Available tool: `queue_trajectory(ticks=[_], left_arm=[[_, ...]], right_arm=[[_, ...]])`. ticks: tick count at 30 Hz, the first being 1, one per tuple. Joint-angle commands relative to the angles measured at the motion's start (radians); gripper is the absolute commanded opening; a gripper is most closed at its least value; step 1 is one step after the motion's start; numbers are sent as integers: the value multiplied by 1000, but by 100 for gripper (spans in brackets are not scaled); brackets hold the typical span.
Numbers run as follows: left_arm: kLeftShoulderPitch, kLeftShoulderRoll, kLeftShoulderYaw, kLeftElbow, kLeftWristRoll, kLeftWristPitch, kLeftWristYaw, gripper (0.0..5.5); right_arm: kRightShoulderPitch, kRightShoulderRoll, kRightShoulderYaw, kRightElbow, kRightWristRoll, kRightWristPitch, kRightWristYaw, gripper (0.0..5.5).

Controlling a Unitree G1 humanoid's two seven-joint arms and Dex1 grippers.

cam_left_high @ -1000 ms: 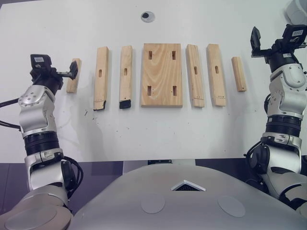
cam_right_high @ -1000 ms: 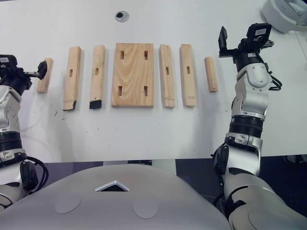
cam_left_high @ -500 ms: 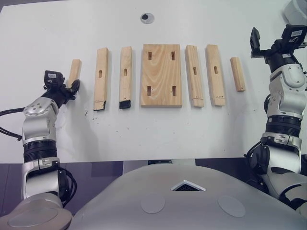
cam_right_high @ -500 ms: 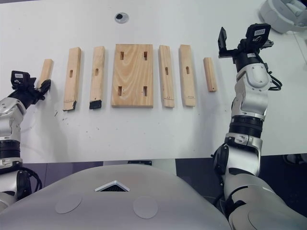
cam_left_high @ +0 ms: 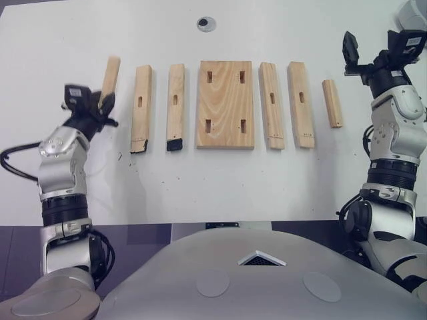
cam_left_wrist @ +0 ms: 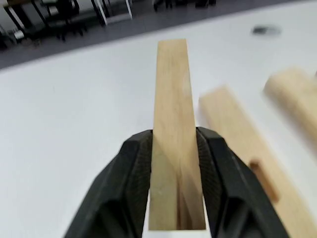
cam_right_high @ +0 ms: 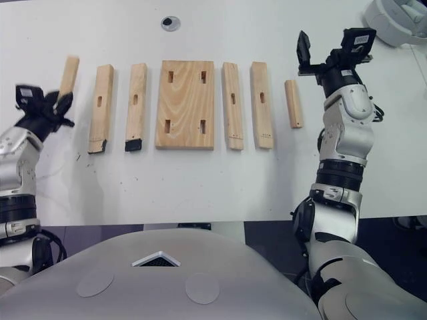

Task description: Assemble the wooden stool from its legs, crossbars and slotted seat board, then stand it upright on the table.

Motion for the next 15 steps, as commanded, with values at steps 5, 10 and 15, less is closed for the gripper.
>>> queue_trajectory(ticks=[5, 10, 15], left_arm=[[-236, -112, -254, -241, 38, -41, -46, 130], [-345, -192, -331, -266, 52, -69, -41, 130], [-356, -221, -349, -252, 35, -79, -65, 130]], right_arm=[[-291, 176, -64, -175, 556, 401, -40, 527], [-337, 273, -51, -241, 782, 533, -140, 527], [-330, 307, -24, -250, 855, 566, -207, 527]])
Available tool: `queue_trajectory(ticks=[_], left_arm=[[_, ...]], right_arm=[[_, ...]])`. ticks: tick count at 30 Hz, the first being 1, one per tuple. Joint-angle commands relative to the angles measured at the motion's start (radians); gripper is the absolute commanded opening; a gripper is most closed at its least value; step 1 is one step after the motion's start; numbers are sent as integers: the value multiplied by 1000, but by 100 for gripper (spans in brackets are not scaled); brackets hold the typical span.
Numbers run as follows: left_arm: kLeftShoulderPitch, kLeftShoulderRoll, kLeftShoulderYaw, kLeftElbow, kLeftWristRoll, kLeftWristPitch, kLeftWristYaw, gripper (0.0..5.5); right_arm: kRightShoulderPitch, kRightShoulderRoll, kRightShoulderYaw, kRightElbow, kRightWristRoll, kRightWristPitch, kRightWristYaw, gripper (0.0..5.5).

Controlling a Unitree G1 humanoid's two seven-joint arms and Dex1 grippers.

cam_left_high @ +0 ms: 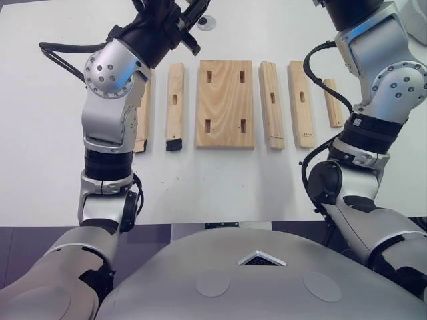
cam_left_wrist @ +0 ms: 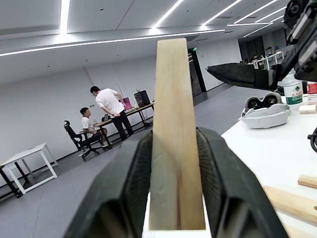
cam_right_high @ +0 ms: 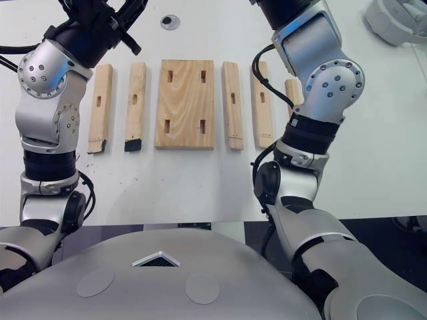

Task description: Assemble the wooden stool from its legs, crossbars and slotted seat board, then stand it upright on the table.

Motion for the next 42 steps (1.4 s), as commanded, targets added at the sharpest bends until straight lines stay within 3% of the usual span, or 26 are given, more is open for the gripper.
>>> queue_trajectory(ticks=[1, 7, 9, 32, 40, 42], left_arm=[[-12, -14, -21, -4, -3, -10, -24, 130], [-5, -24, -55, -26, 4, -4, -52, 130], [-5, -24, -58, -28, 7, -3, -54, 130], [-5, -15, -65, -25, 38, -17, -42, 130], [-19, -17, -62, 2, 61, -18, -36, 130], [-20, -24, -49, 3, 42, -8, -35, 176]], right_arm=[[-14, 19, 23, -5, 37, 27, -43, 527], [-15, 16, 61, 7, 29, 40, -82, 527], [-19, 17, 55, 4, 46, 36, -92, 497], [-17, -1, 47, -15, 140, 59, -191, 48], [-24, -25, 44, -24, 16, -25, -216, 42], [-15, -38, 35, -31, -20, -50, -226, 42]])
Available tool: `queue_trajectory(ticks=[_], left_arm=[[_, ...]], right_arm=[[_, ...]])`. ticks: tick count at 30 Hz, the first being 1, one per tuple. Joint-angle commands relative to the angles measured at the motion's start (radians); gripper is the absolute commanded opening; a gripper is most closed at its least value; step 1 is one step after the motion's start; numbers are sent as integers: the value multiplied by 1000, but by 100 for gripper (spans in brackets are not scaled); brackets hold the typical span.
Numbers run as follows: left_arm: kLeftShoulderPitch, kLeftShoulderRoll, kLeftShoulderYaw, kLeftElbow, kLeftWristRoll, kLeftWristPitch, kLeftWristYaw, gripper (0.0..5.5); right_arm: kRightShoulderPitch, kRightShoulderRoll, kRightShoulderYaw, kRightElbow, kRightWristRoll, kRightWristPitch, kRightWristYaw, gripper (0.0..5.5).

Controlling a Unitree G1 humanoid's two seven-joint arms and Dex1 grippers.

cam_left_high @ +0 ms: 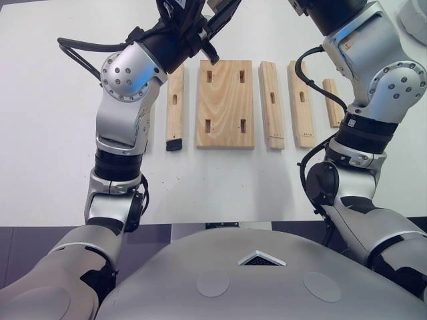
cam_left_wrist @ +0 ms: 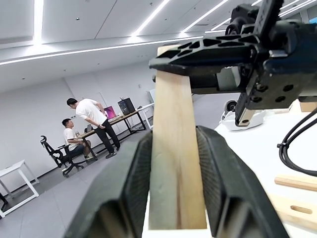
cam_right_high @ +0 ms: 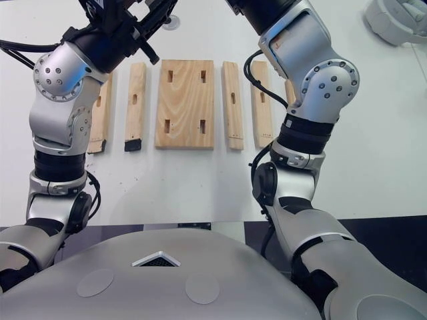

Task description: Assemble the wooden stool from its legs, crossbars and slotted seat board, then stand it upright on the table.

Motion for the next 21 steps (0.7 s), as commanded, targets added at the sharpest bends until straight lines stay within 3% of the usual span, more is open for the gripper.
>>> queue_trajectory(ticks=[1, 5, 9, 14, 21], left_arm=[[-6, 2, 22, 11, -8, 13, 1, 192], [24, 9, 45, 4, -13, 15, 7, 266], [71, 22, 148, 3, -28, 46, 67, 334], [91, -17, 296, 64, -51, 105, 228, 336], [113, -48, 292, 79, -40, 111, 287, 336]], right_arm=[[-3, -47, -31, -28, -122, -95, -48, 42], [79, -38, -104, -48, -278, -264, -128, 42], [410, -165, 42, -223, -541, -332, 34, 42], [630, -96, 154, -265, -645, -427, 132, 42], [618, -21, 194, -111, -748, -536, 174, 42]])
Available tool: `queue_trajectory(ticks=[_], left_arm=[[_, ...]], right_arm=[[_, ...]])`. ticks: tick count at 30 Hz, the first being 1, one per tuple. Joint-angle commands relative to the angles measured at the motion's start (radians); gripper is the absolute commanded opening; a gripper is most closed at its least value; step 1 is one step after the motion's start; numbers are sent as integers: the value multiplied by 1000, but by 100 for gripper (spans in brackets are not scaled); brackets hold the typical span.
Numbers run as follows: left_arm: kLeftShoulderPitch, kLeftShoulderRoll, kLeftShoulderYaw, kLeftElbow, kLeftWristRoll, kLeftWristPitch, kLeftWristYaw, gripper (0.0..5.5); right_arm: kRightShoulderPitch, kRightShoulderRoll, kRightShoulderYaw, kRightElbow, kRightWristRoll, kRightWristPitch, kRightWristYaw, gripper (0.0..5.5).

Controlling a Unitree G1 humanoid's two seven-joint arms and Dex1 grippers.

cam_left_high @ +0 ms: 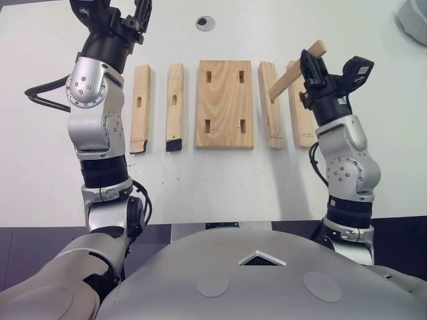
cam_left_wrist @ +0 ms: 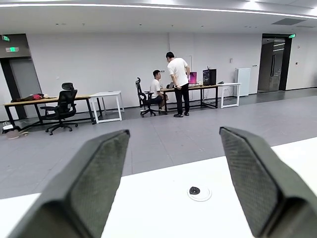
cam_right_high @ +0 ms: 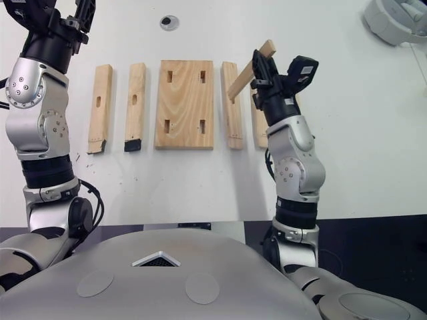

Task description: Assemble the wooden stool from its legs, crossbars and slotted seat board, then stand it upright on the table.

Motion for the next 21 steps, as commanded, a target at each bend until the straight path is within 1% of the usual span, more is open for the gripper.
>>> queue_trajectory(ticks=[1, 9, 16, 21], left_arm=[[8, -11, -14, 10, 7, 16, 12, 336], [7, -13, -21, 12, 5, 18, 10, 336], [11, -11, -29, 9, 6, 17, 6, 336], [10, -5, -37, 14, 13, 14, 1, 336]], right_arm=[[-14, 19, -17, 74, -62, -66, -3, 42], [7, 63, -16, 133, -137, -139, -2, 42], [5, 76, -27, 77, -106, -166, 35, 42], [15, 95, -22, 97, -110, -171, 49, 42]])
